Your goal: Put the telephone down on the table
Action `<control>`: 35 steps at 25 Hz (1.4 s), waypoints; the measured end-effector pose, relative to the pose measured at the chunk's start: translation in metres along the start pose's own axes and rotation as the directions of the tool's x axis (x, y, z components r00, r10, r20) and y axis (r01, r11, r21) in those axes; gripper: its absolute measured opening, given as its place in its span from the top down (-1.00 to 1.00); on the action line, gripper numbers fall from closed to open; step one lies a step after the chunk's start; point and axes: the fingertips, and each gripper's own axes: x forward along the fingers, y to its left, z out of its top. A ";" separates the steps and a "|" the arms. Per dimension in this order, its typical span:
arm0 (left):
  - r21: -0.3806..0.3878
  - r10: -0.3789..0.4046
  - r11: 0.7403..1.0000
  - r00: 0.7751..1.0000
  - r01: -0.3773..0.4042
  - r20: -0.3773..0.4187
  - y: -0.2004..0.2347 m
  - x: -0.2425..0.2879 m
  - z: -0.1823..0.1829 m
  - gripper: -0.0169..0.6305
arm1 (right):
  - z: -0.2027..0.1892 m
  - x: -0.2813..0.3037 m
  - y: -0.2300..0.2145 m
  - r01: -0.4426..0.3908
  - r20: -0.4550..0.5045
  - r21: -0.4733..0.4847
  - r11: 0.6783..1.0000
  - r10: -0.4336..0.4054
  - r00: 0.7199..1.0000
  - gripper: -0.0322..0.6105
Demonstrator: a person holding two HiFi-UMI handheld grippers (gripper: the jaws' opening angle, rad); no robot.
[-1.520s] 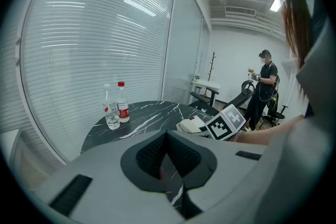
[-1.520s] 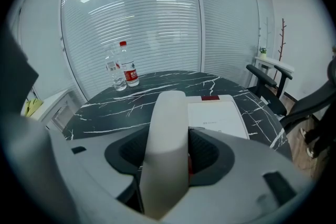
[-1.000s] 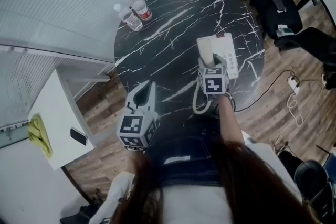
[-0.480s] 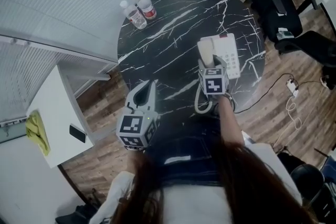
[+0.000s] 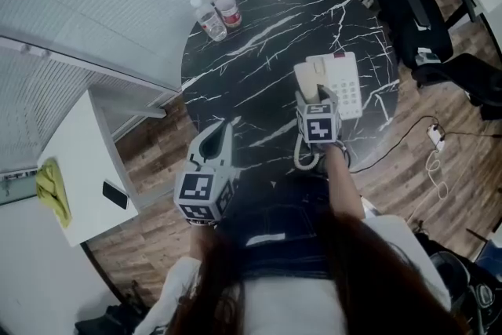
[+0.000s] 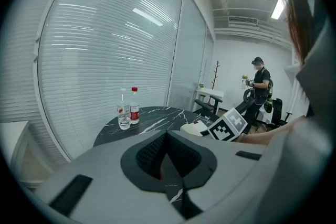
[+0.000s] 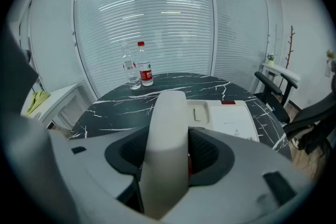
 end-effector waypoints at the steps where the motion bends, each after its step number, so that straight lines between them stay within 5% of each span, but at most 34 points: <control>1: -0.002 0.001 1.000 1.000 -0.001 0.002 0.001 -0.001 0.000 0.95 | 0.000 -0.001 0.002 -0.003 0.001 -0.002 1.000 0.003 1.000 0.18; 35: -0.055 0.066 0.996 0.997 -0.064 0.032 0.029 -0.032 -0.013 0.95 | -0.003 0.002 0.057 -0.083 -0.031 -0.083 0.993 0.080 0.996 0.18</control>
